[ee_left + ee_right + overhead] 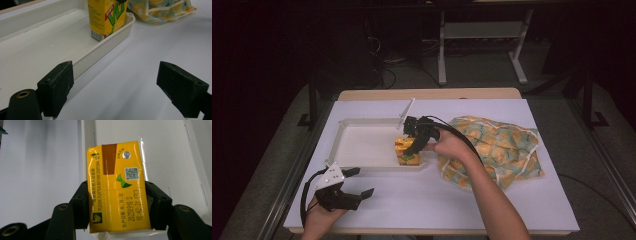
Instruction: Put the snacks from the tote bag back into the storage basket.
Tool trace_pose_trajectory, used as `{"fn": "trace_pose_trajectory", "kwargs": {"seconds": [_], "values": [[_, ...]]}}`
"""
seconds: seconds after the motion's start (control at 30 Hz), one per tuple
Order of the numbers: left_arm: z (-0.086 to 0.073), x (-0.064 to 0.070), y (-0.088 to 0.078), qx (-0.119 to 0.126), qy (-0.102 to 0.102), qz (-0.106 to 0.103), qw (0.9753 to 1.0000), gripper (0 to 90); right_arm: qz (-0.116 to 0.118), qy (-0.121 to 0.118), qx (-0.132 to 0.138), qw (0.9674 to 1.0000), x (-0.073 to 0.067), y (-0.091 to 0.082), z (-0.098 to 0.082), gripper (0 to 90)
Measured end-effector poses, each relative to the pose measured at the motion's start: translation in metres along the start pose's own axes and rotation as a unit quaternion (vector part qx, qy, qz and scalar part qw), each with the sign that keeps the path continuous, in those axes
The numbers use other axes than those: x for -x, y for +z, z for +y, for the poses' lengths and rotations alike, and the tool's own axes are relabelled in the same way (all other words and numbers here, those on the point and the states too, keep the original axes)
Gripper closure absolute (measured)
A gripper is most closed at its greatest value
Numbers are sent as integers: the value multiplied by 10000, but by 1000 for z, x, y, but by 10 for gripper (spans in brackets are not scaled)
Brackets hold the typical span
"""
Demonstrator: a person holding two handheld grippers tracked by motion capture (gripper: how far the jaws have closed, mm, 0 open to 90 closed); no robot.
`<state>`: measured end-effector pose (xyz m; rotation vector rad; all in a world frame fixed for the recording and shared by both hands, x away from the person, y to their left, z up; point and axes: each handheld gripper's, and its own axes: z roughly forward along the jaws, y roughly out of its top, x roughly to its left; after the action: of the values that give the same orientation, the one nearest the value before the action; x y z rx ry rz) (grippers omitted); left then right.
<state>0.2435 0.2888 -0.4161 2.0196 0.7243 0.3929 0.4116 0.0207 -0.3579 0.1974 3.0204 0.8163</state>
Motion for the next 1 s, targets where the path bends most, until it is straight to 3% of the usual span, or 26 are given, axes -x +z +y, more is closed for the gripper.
{"fn": "trace_pose_trajectory", "kwargs": {"seconds": [0.17, 0.63, 1.0], "values": [[0, 2, 0, 17, -25, 0, 10000, 137, 112, 170, 104, 9997, 1, -3, 1, 387], [0, 1, 1, 1, 5, -25, 10000, 137, 24, 456, 705, 9965, 4, -37, -6, 305], [0, -1, 2, -9, -35, -2, 10000, 137, -67, 721, 844, 9938, 9, -56, -18, 290]]}}
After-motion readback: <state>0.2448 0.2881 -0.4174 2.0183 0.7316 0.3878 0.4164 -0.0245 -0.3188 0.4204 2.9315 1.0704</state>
